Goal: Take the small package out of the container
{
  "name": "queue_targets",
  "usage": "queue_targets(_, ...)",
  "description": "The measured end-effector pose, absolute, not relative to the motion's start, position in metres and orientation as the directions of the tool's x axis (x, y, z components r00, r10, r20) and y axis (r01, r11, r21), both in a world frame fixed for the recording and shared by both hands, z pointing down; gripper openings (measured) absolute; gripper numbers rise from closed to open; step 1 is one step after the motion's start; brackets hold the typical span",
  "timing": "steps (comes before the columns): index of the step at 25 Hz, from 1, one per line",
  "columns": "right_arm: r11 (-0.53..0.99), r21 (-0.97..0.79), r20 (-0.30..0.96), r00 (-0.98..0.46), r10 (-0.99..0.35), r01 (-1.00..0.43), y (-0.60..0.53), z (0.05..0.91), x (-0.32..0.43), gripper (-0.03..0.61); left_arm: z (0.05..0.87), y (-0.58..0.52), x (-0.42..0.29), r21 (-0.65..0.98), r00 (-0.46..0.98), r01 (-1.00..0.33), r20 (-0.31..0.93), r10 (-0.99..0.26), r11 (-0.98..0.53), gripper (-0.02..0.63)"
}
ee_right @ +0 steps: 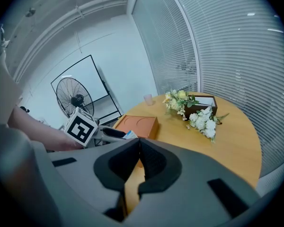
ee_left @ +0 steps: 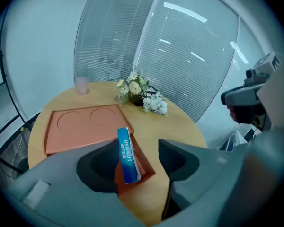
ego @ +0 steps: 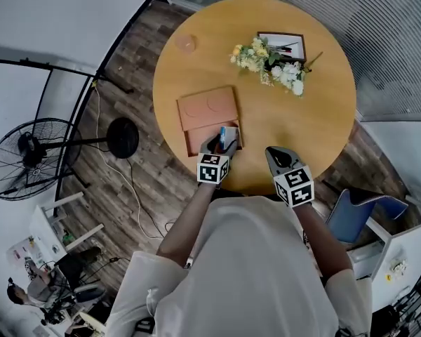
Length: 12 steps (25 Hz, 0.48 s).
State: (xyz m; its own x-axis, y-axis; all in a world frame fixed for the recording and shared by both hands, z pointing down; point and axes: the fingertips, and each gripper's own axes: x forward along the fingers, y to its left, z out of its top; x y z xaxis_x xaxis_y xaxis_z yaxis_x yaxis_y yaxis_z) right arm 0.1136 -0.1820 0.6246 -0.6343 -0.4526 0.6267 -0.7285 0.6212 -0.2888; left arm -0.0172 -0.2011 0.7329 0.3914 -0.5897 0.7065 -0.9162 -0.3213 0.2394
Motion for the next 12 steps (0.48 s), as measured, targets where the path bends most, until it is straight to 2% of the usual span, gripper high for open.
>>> queue_targets(12, 0.611, -0.298, 0.633, -0.631, -0.448, -0.733, -0.173, 0.633, 0.136, 0.003, 0.762, -0.188, 0.005, 0.176, 0.34, -0.93, 0.75, -0.567, -0.324, 0.255)
